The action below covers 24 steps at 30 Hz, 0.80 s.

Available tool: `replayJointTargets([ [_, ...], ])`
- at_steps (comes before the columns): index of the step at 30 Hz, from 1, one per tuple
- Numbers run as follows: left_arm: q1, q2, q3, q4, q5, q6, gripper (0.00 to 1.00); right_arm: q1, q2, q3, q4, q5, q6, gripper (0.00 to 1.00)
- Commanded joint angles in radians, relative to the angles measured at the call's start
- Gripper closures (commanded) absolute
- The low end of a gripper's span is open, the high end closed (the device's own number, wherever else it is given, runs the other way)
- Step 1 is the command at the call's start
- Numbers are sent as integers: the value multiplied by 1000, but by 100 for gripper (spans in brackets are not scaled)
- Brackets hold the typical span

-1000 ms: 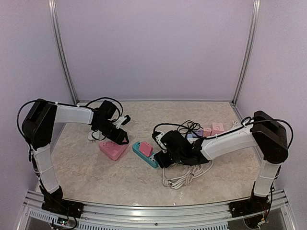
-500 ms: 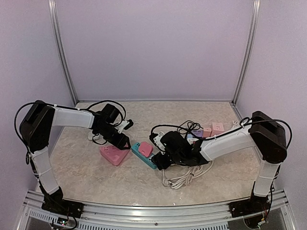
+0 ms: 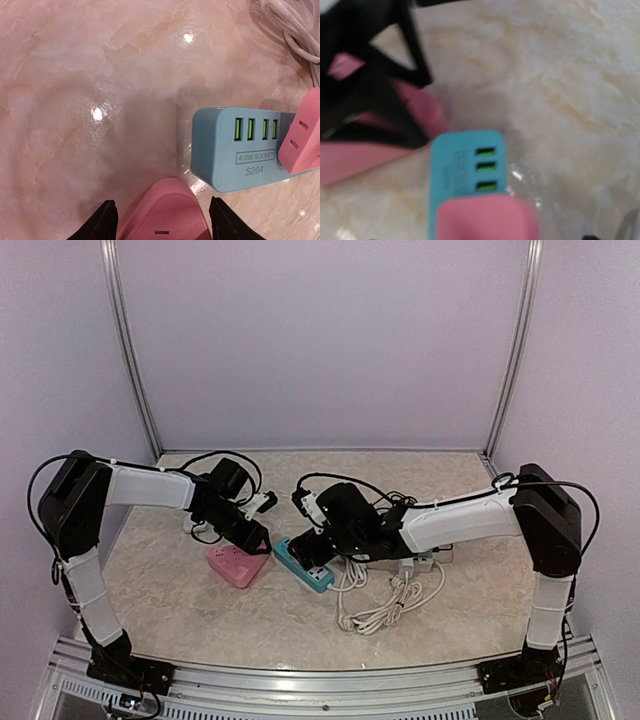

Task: Insert the plug
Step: Move the socket to the center of the board.

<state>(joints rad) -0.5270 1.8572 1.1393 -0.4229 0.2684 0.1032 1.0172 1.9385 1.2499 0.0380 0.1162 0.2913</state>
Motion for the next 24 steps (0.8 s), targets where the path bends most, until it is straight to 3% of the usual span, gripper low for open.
replayJointTargets([
  [1, -20, 16, -43, -93, -26, 13, 40, -48, 76, 56, -87, -58, 104, 14],
  [4, -22, 6, -50, -88, -27, 15, 40, -48, 91, 70, -90, -80, 124, 16],
  [10, -34, -6, -59, -77, -30, 16, 40, -49, 85, 16, -50, -103, 148, 34],
  [14, -62, -11, -58, -73, -19, 10, 40, -47, 80, 0, -41, -152, 156, 39],
  [24, -99, 43, -43, -70, -1, -2, 40, -39, 32, -38, -41, -86, 159, 36],
])
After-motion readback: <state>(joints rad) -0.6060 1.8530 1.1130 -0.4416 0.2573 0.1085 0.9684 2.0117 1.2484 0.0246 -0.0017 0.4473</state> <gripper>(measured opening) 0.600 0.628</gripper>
